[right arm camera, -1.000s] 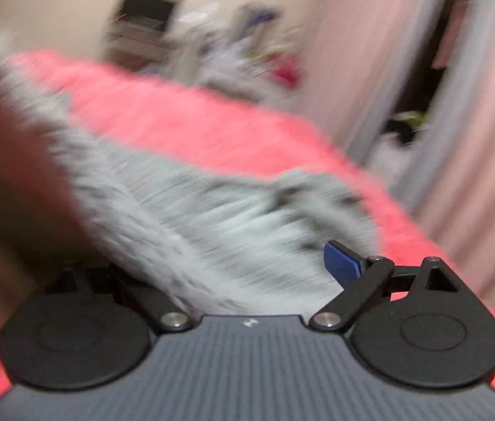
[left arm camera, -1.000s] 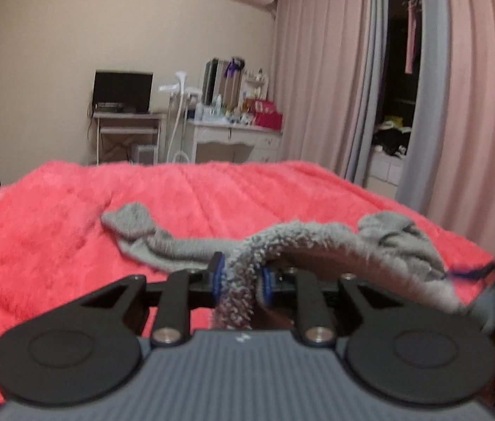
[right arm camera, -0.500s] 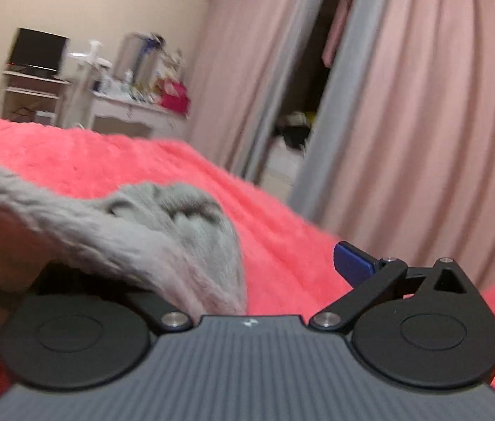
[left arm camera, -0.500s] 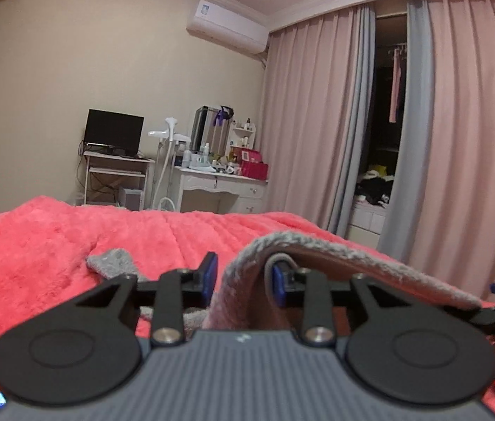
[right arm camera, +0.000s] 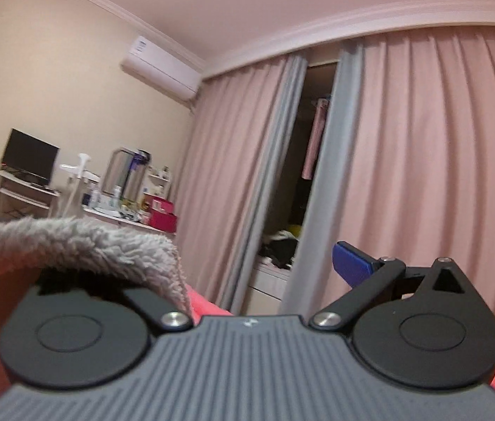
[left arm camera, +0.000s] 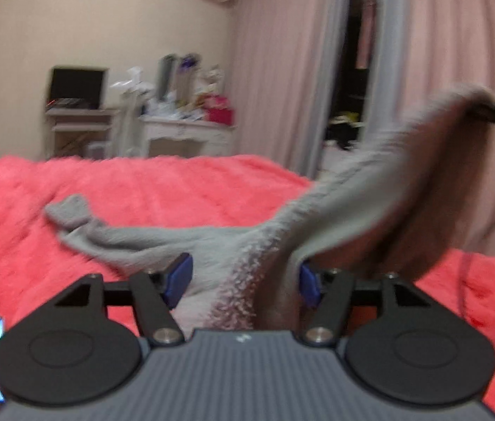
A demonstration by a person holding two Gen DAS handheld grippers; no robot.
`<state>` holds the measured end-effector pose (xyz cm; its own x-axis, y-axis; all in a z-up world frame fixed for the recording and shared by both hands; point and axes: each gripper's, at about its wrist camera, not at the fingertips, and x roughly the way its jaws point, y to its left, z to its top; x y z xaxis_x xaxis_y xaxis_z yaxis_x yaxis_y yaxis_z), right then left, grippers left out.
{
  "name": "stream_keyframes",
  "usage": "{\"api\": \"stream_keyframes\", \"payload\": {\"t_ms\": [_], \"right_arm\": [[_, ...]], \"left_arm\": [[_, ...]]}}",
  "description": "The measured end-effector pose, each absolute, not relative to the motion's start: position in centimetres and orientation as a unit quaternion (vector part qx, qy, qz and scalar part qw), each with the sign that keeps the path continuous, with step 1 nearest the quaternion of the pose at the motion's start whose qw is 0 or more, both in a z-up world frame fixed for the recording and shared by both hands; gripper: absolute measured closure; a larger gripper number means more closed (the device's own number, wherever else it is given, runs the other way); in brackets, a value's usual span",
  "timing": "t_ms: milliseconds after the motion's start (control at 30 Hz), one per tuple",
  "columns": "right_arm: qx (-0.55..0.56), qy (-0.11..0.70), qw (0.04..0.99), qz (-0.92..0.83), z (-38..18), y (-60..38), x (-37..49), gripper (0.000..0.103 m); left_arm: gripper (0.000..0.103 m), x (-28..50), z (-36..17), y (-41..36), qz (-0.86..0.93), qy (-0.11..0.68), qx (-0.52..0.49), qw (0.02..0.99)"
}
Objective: Fold clothes
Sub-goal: 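Lift the sweater high with both grippers holding the hem edges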
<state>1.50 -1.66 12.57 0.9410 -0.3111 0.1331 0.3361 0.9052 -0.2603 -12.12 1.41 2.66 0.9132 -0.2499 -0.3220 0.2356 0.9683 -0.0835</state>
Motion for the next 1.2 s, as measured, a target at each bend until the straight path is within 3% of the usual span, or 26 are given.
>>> {"api": "stream_keyframes", "payload": {"t_ms": [67,433,533,600,633,667,733,833,1067,1200], "right_arm": [[-0.134,-0.043,0.976,-0.165,12.7,-1.5,1.3,0.001],[-0.068,-0.029,0.983,-0.169,15.1,-2.5,0.4,0.001],[-0.06,-0.032,0.985,-0.159,14.9,-2.3,0.2,0.001],[-0.053,-0.033,0.986,-0.152,15.0,-2.1,-0.3,0.001],[-0.052,-0.035,0.987,-0.151,15.1,-2.3,-0.6,0.001],[-0.051,-0.036,0.987,-0.15,15.2,-2.5,-0.8,0.001],[-0.057,-0.038,0.986,-0.153,15.2,-3.0,-1.5,0.001],[-0.073,-0.035,0.983,-0.166,14.9,-4.6,-1.9,0.001],[-0.151,-0.001,0.972,-0.182,11.8,-5.7,-1.6,0.001],[-0.177,0.095,0.967,-0.158,8.4,-6.2,-2.0,0.001]], "left_arm": [[0.013,-12.8,2.9,-0.4,-0.145,0.159,0.017,0.976],[0.011,-10.8,0.1,-2.8,-0.227,0.222,0.015,0.948],[0.004,-10.2,-1.2,-5.4,-0.184,0.23,0.107,0.949],[0.009,-8.5,-2.7,-5.6,-0.141,0.238,0.143,0.95],[0.023,-7.1,-3.7,-5.6,-0.109,0.243,0.163,0.95],[0.043,-5.7,-4.7,-5.5,-0.078,0.248,0.182,0.948],[0.061,-4.9,-4.0,-3.4,-0.059,0.247,0.144,0.957],[0.071,-4.5,-0.8,0.7,-0.012,0.211,0.09,0.973],[0.068,-5.6,7.7,6.1,0.089,0.079,0.038,0.992],[0.058,-7.2,8.5,7.2,0.116,0.047,0.012,0.992]]}}
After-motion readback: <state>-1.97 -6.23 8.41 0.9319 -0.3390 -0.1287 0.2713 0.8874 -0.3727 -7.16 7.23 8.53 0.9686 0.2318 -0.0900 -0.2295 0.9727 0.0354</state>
